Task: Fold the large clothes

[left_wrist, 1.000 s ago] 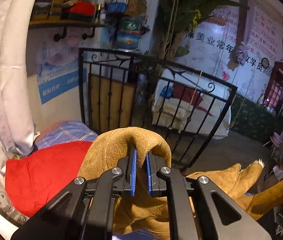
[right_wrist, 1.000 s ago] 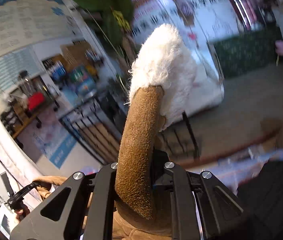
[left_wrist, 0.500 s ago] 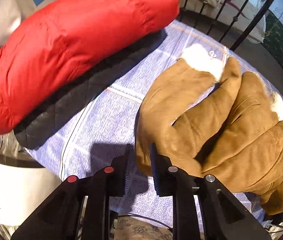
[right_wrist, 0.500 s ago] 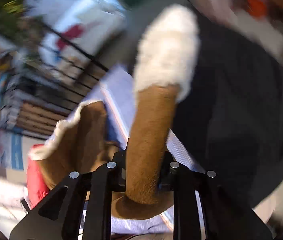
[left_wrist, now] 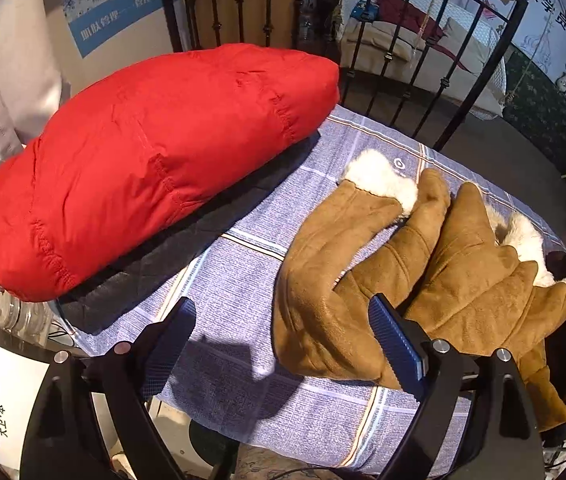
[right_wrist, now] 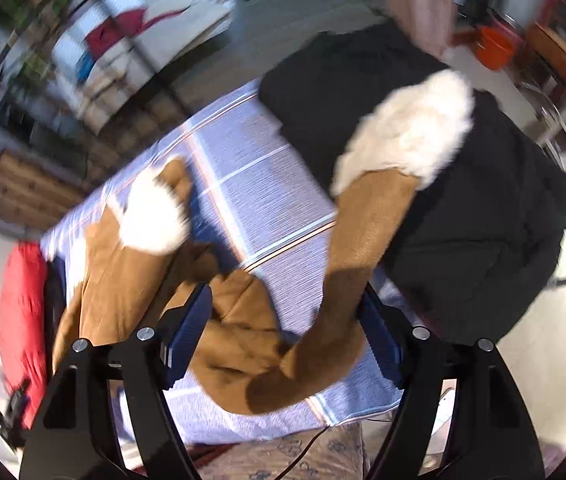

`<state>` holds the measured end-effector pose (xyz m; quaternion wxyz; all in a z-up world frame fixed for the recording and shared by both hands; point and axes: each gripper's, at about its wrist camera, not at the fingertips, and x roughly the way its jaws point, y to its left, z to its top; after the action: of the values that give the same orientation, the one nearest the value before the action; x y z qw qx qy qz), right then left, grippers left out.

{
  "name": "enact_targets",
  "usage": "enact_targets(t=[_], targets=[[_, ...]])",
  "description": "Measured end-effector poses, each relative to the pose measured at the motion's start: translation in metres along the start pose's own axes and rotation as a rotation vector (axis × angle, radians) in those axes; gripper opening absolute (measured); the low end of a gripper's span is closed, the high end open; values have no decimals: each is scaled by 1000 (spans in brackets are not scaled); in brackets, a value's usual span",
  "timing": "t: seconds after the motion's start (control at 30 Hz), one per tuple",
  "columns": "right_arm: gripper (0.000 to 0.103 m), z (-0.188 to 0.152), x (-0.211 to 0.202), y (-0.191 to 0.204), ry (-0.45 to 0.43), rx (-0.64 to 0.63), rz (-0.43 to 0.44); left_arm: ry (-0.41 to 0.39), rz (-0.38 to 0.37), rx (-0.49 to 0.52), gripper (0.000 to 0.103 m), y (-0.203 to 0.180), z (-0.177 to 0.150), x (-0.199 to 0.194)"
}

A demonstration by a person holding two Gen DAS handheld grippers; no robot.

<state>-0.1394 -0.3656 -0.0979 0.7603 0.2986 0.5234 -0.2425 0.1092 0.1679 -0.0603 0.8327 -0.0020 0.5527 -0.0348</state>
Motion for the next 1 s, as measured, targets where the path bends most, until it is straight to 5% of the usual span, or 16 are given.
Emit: enact_targets(t=[0.1,0.2,0.33,0.43,0.57,0.77,0.87,1.0], targets=[[76,-8,-1,26,71,-144,-11,0,-15,52,86,-12,-13,-5],[76,-12,-19,27,83,-159,-44,-15,-2,118,86,-19,-21,-14],[76,2,-70,25,-119,-176,-207,-12,11,132,86,-17,-22,-15],[79,18,-80,31,-206,-128,0,-8,-9,147,86,-23,-20,-12],[83,27,-11,66,-62,-108,274,-5,-52,188,86,-42,-19,-13],[82,31,125,97,109,31,350,-12,-67,236,86,-52,-33,-25],[72,38,159,107,86,44,345,1,-52,228,86,-43,-40,-25],[28,40,153,120,47,-19,400,21,-29,168,86,-25,-41,-21]])
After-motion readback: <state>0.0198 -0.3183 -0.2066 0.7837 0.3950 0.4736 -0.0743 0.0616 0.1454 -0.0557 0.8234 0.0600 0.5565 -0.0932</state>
